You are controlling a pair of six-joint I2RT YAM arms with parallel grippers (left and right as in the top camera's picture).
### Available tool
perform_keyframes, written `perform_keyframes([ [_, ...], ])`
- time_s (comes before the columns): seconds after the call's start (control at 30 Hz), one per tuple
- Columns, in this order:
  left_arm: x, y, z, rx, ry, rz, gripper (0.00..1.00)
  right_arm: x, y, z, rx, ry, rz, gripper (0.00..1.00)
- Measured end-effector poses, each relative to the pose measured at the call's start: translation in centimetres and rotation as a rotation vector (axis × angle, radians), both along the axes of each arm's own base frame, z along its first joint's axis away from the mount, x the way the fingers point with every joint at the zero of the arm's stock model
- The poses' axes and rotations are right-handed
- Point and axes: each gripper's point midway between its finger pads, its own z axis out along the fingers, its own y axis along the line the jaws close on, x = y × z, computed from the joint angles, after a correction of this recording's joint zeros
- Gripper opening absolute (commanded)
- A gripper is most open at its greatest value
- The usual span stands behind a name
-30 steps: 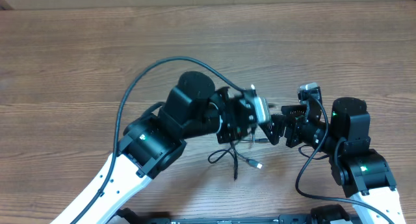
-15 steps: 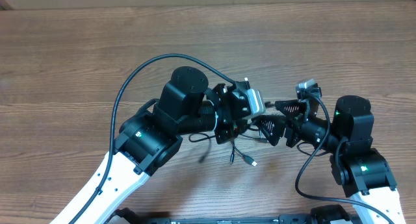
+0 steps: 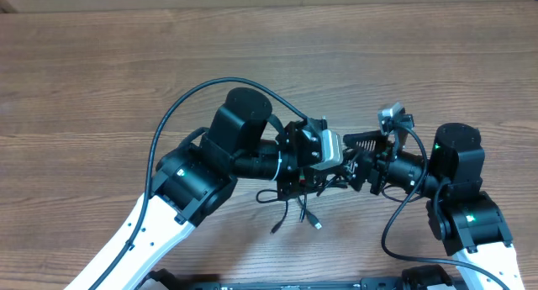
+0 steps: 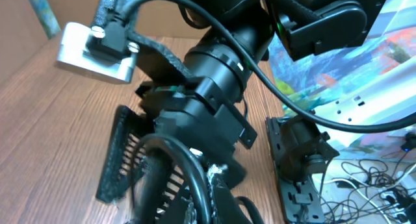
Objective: Untangle cables
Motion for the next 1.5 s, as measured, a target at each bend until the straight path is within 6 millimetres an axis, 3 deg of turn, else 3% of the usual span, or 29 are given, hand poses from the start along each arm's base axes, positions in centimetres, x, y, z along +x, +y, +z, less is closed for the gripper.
perform_keyframes([
  [0.07,-0.1,-0.2,-0.2,0.003,0.006,-0.008,0.1,-0.1,0.1,0.1,0.007,0.004,0.004,0.23],
  [0.13,-0.4,-0.4,-0.4,0.006,0.015,-0.02,0.11,-0.1,0.1,0.1,0.009,0.003,0.005,0.11],
  [0.23,-0.5,-0.5,-0.5,0.009,0.018,-0.026,0.12,-0.1,0.1,0.1,0.013,0.012,0.002,0.04],
  [0.33,-0.5,-0.5,-0.6,0.01,0.021,-0.028,0.25,-0.1,0.1,0.1,0.015,0.017,-0.001,0.04],
  [0.37,-0.5,-0.6,-0.6,0.011,0.025,-0.028,0.35,-0.1,0.1,0.1,0.016,0.019,-0.001,0.04],
  [0.4,-0.5,-0.6,-0.7,0.013,0.027,-0.028,0.58,-0.1,0.1,0.1,0.016,0.019,-0.002,0.04],
  [0.43,-0.5,-0.6,-0.8,0.016,0.031,-0.027,1.0,0.0,0.0,0.1,0.015,0.019,-0.005,0.04],
  [0.73,0.3,0.0,-2.3,0.083,0.091,0.053,1.0,1.8,-2.1,-2.1,0.0,0.19,-0.237,0.04],
  [1.07,3.6,1.8,-4.7,0.204,0.152,0.328,1.0,3.0,-5.1,-3.6,0.118,0.442,-0.499,0.04],
  [1.27,4.6,2.6,-5.3,0.24,0.158,0.41,1.0,3.3,-5.9,-2.9,0.201,0.486,-0.518,0.04],
  [1.5,5.0,2.4,-4.9,0.218,0.147,0.423,1.0,3.0,-4.9,-1.3,0.253,0.458,-0.421,0.04],
])
